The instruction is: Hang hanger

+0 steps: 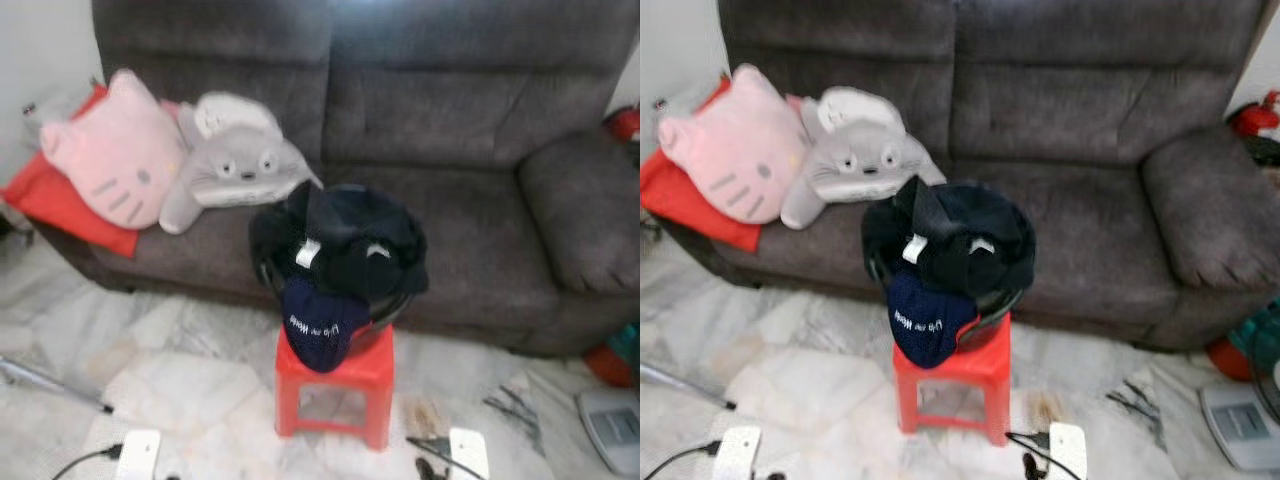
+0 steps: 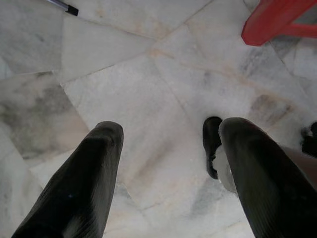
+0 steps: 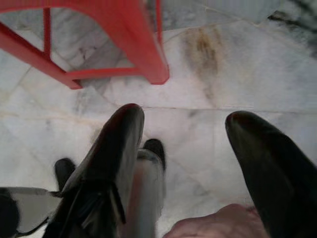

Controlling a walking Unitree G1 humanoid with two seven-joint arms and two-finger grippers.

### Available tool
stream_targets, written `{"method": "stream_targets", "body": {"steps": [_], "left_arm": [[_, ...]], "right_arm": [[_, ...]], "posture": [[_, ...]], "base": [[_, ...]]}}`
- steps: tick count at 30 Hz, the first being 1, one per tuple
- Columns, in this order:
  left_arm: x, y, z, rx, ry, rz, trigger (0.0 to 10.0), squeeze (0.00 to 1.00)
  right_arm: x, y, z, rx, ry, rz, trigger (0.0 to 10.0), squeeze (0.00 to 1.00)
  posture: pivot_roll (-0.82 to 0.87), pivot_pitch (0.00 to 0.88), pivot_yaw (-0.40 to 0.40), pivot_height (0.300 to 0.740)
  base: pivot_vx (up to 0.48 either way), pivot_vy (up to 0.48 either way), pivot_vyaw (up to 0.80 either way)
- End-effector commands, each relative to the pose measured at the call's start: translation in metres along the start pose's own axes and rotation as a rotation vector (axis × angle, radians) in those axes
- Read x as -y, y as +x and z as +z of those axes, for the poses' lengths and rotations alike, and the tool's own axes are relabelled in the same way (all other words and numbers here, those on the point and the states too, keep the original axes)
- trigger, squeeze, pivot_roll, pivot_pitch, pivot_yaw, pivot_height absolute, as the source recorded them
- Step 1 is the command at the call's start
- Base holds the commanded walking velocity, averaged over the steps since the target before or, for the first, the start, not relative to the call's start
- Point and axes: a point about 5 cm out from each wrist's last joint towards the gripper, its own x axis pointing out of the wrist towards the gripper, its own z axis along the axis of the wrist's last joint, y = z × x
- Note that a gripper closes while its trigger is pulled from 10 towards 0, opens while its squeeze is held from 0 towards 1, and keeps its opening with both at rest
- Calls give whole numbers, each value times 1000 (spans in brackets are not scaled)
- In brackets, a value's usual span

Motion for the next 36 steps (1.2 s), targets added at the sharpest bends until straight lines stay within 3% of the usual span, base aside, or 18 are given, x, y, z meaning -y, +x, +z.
{"method": "stream_targets", "body": {"steps": [1, 36], "left_arm": [[-7, -1, -4, -14, -5, 18, 10000, 0], [-7, -1, -4, -14, -14, -7, 10000, 0]], "right_arm": [[-6, 0, -3, -10, 11, 11, 10000, 0], [-6, 0, -3, 5, 29, -5, 10000, 0]], "posture": [[-52, 30, 20, 740], [-64, 36, 25, 740]], "base": [[0, 0, 0], [0, 0, -64]]}}
